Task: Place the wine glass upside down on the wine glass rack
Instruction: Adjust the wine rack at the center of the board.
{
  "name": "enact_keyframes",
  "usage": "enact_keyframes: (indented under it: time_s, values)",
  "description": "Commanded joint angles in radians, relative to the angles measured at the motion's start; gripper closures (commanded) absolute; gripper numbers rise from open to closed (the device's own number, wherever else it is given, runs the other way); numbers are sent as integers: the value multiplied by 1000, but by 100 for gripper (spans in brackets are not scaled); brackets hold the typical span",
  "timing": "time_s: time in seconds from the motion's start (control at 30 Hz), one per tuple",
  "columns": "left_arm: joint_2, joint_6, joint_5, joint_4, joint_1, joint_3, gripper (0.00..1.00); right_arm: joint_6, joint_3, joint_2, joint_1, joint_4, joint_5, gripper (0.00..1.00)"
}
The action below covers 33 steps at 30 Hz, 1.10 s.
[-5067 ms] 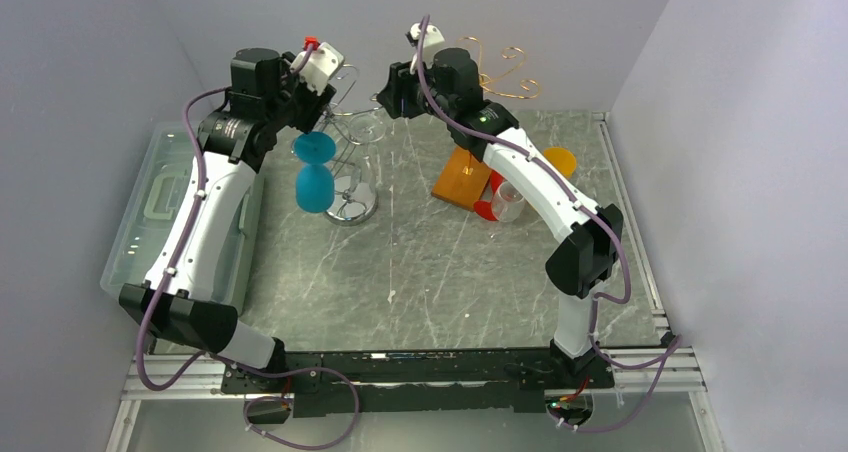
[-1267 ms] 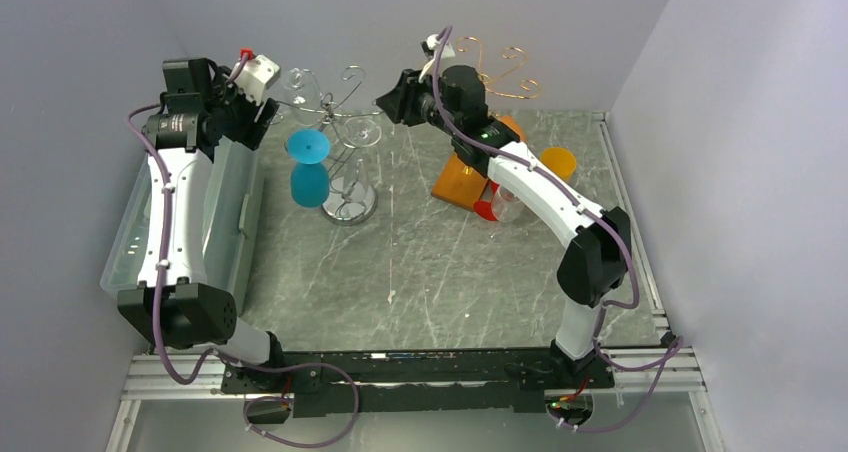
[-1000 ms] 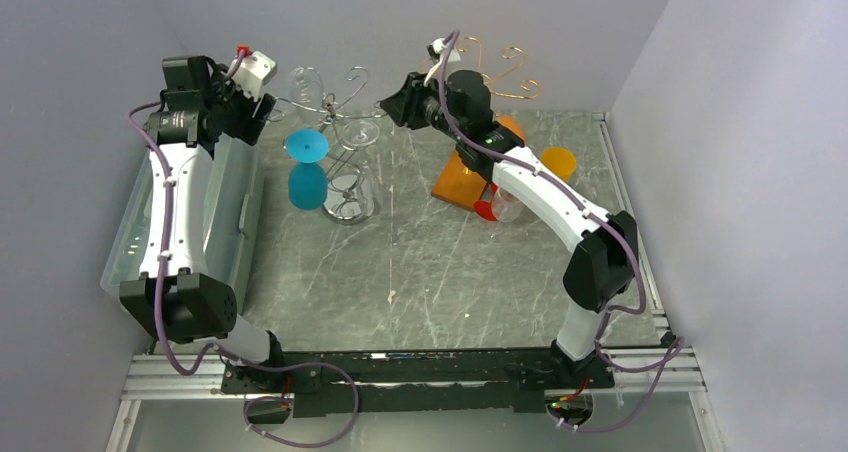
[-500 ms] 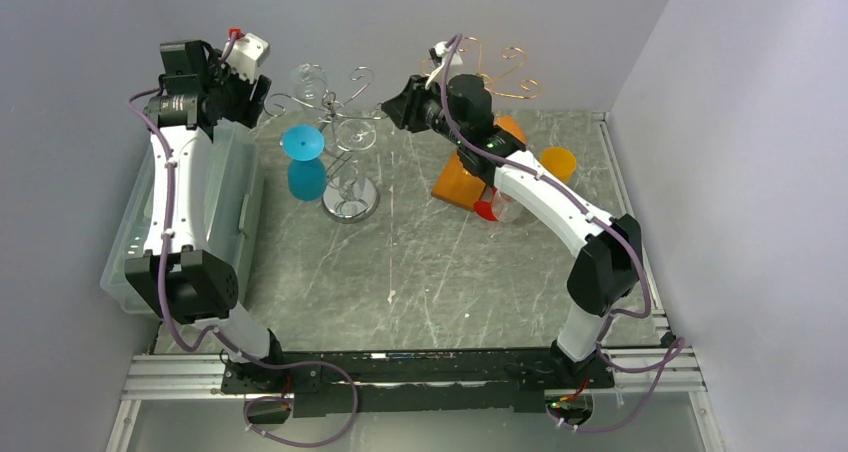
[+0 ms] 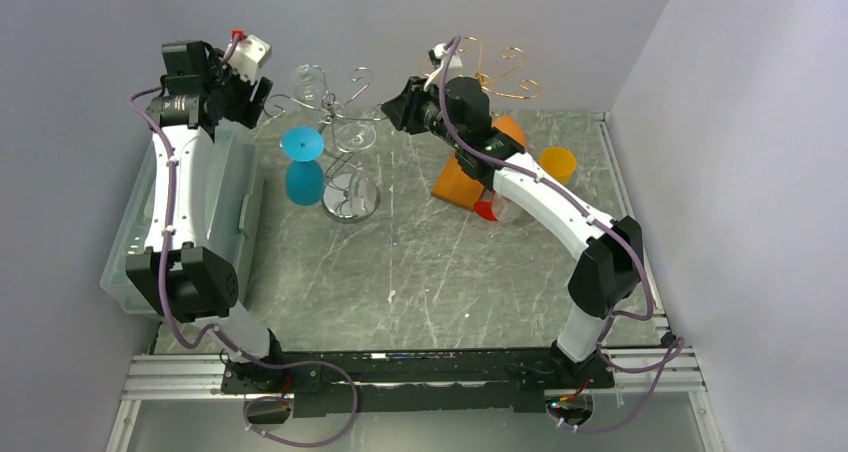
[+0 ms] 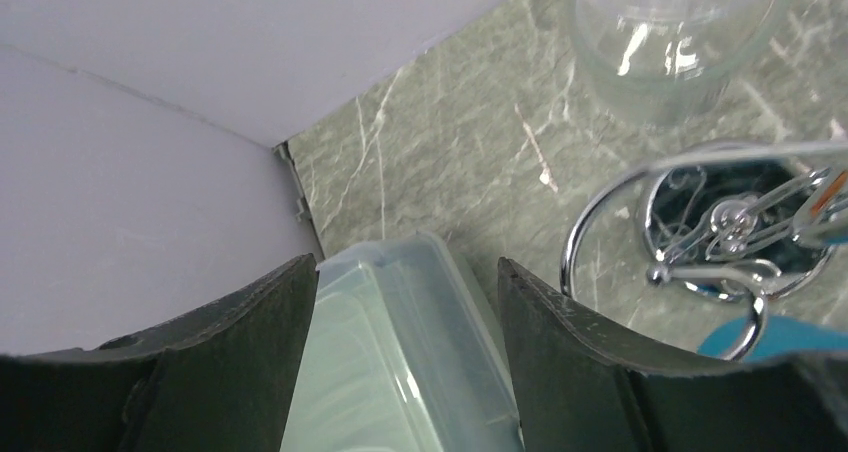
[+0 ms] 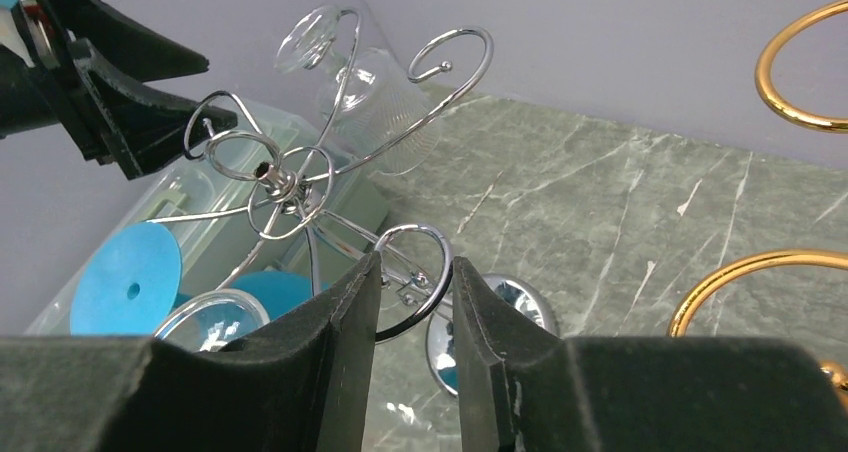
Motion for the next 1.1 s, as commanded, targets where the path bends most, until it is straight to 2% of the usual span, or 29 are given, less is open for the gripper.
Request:
enact_keyframes:
  time_s: [0.0, 0.13, 0.3, 0.53, 1.07]
  values:
    - [-82, 80, -18, -70, -4, -69, 27, -37, 60, 8, 21, -94, -7, 67]
    - [-136, 62, 9, -96, 2, -130, 21, -47, 83, 13, 21, -112, 3, 67]
    - [-186, -21, 137, -67, 2, -153, 19, -40, 87, 16, 21, -112, 1, 67]
    - [-89, -100, 185, -54, 0, -32, 22, -21, 83, 10, 21, -107, -7, 67]
    - [28, -114, 165, 19, 0, 64, 27, 20, -34, -69, 45, -48, -18, 73]
